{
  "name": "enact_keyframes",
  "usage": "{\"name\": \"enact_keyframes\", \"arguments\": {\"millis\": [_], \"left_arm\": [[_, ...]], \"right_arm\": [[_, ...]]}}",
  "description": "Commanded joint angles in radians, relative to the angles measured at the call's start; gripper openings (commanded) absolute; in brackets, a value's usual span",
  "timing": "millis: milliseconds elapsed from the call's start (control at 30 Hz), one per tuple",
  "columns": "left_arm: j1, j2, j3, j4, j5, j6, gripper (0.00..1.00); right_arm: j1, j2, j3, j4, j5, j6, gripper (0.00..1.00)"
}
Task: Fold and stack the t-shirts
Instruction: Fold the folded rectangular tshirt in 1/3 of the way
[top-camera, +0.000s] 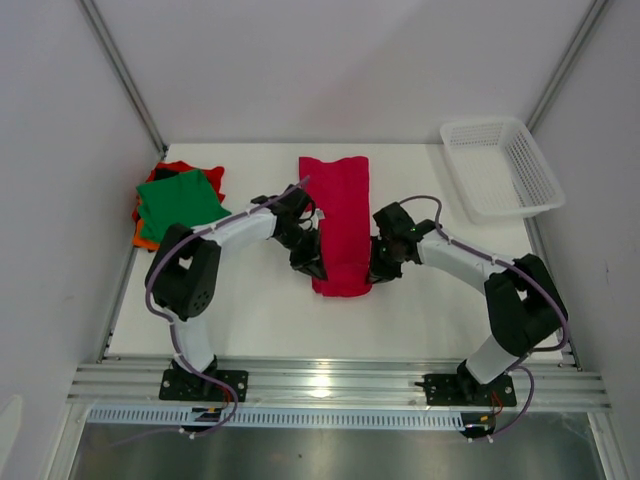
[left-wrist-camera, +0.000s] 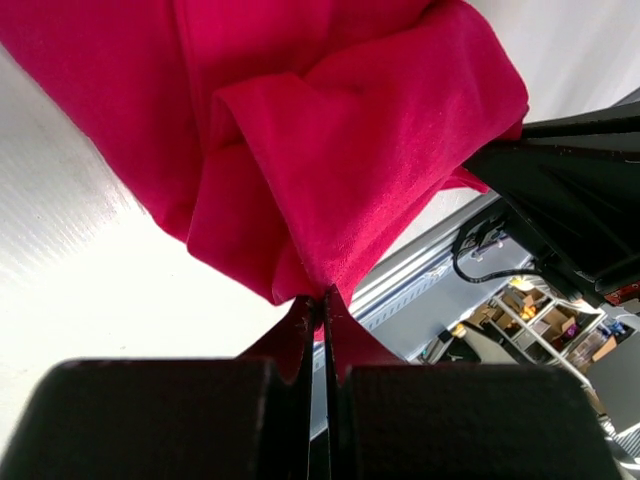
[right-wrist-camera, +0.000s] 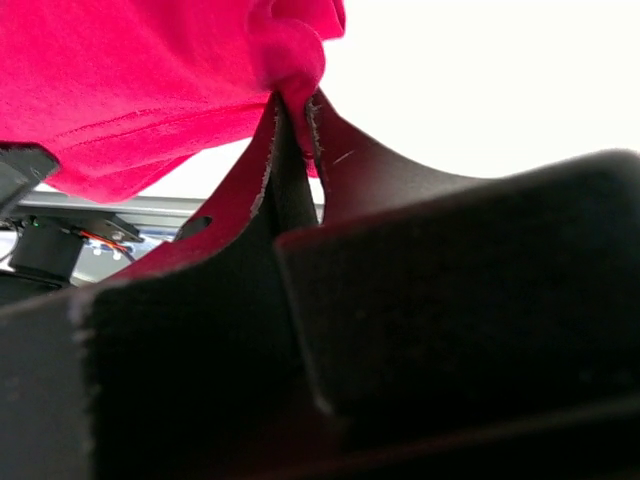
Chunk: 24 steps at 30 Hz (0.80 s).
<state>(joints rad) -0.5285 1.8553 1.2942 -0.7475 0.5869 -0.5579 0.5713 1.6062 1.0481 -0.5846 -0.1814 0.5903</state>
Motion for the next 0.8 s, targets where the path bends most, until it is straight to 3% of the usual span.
{"name": "enact_keyframes", "arguments": {"millis": [0,500,767], "left_arm": [[0.010,0.024,0.059,-0.015,0.007,0.030,0.00],[0.111,0.107,0.258,-0.112,0.033,0.081,0.01],[0.120,0.137,0.226,-0.092,0.045,0.082,0.01]], "right_arm": [[-0.016,0.038,0.065,0.025,0.006,-0.037,0.00],[-0.083,0.192,0.283,-0.004,0.020,-0.116,0.00],[-0.088,0.242,0.277,0.014,0.008,-0.115,0.00]]}}
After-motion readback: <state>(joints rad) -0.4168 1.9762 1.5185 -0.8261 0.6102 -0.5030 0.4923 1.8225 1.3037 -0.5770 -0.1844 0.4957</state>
